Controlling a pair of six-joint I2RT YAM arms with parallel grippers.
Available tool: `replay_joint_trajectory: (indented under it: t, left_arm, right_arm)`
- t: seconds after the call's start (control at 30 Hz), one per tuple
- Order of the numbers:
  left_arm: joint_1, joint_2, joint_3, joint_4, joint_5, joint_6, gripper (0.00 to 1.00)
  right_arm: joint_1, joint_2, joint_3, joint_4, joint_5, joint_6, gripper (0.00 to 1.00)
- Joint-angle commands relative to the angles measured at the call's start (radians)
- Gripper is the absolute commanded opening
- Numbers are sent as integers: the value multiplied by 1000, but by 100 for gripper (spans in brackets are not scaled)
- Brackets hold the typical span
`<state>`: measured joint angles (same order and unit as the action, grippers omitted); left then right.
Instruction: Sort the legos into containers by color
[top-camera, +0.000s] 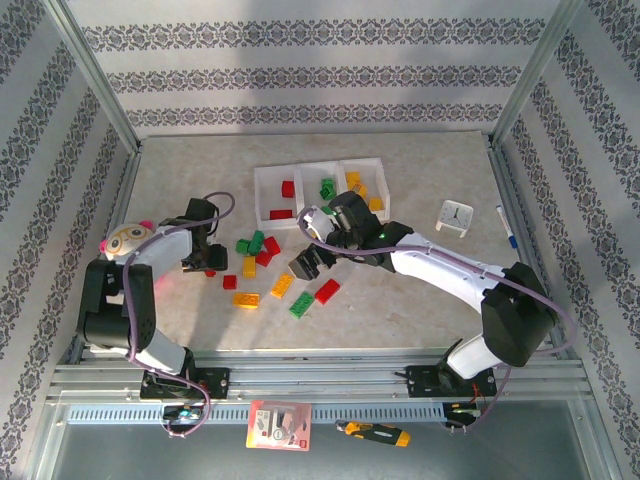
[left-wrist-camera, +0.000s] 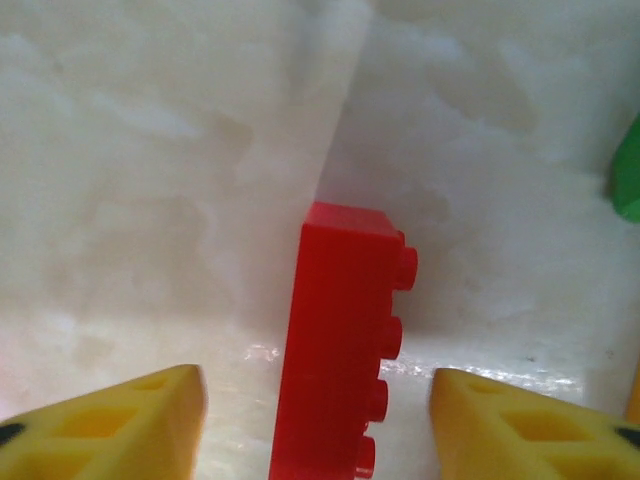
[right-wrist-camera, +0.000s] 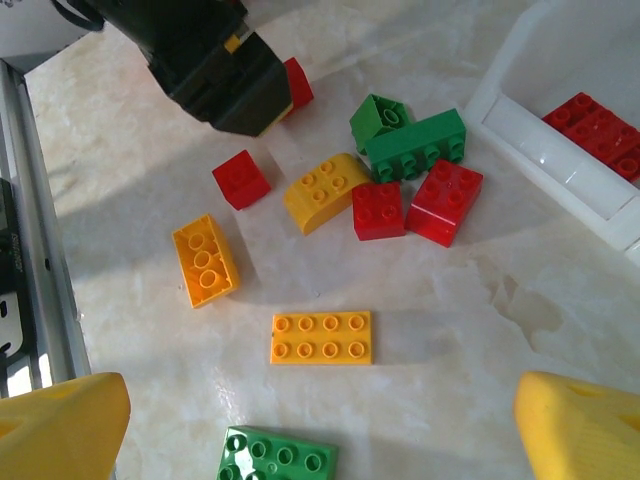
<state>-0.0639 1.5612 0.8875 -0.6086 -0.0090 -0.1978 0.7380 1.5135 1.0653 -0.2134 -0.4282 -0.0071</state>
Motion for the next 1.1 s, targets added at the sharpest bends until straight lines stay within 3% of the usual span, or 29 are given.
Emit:
replay_joint_trajectory:
  t: [0.0, 0.07, 0.17, 0.23, 0.47, 0.67, 0.83, 1.07]
  left_arm:
    - [9, 38, 21, 4, 23, 18, 49]
    - [10, 46, 22, 6, 23, 14, 45]
    - [9, 31, 15, 14, 17, 11, 26]
    - [9, 18, 10, 15, 9, 11, 22]
    - [-2, -62, 62, -13, 24, -27, 22]
    - [-103, -86, 182, 40, 0, -47, 22]
    - [-194, 8, 364, 74, -6, -50, 22]
    - [-279, 264, 649, 35, -2, -15, 24]
  right_arm:
    - [13, 16, 29, 6, -15, -1, 98]
    - [13, 17, 28, 9, -18, 4, 98]
    - [13, 16, 28, 9, -15, 7, 98]
    - [13, 16, 26, 11, -12, 7, 98]
    - [11, 12, 26, 34, -1, 17, 98]
    - [-3, -3, -1, 91, 28, 45, 98]
    - [-20, -25, -32, 125, 51, 73, 98]
    - [-39, -65, -76, 140, 147, 103, 98]
